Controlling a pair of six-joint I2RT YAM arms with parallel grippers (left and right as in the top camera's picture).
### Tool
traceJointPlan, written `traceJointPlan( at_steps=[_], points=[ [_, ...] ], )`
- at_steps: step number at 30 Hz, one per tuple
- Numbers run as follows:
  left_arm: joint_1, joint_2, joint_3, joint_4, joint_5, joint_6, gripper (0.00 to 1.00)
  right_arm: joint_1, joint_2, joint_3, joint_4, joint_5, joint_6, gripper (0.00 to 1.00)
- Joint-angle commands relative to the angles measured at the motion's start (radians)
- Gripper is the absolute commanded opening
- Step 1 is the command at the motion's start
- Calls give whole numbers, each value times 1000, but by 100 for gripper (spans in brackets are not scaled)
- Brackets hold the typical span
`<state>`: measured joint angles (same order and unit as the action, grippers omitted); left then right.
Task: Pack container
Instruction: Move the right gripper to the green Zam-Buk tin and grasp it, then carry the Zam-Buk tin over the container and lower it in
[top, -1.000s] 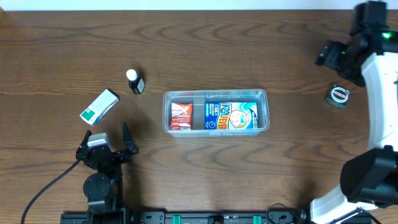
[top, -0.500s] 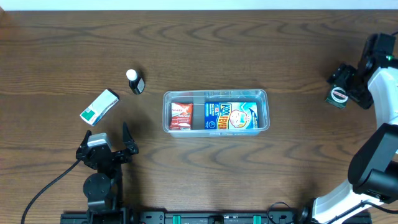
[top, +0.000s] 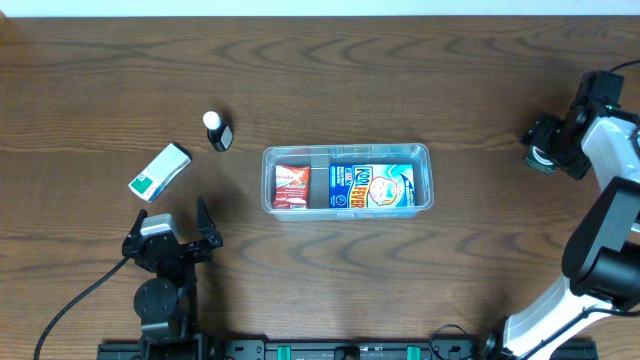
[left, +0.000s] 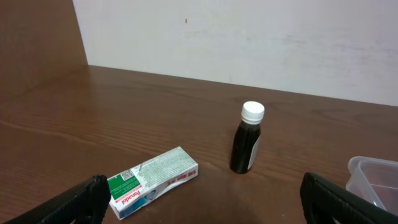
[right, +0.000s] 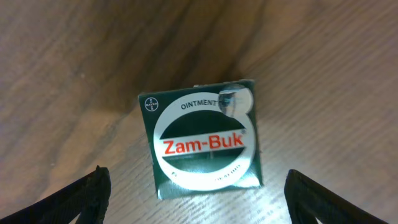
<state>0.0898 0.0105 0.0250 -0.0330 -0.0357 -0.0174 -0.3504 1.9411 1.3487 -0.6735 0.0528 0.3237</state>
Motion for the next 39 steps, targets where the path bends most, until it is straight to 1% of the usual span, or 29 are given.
traceJointPlan(
  at_steps=[1,7,12,15,34,39],
  points=[
    [4,-5,-21,-37,-16,17,98,-4,34,-5,18,-20,-61,86],
    [4,-5,-21,-37,-16,17,98,-4,71,-5,35,-20,-135,84],
    [4,-5,-21,-37,-16,17,98,-4,73,-5,49,-18,-214,79],
    [4,-5,-21,-37,-16,17,98,-5,74,-5,51,-4,-220,77],
    [4,-5,-21,-37,-16,17,98,-23,74,-10,84,26,-232,73],
    [4,-5,-21,-37,-16,17,98,-23,89,-10,91,21,-232,71]
  ],
)
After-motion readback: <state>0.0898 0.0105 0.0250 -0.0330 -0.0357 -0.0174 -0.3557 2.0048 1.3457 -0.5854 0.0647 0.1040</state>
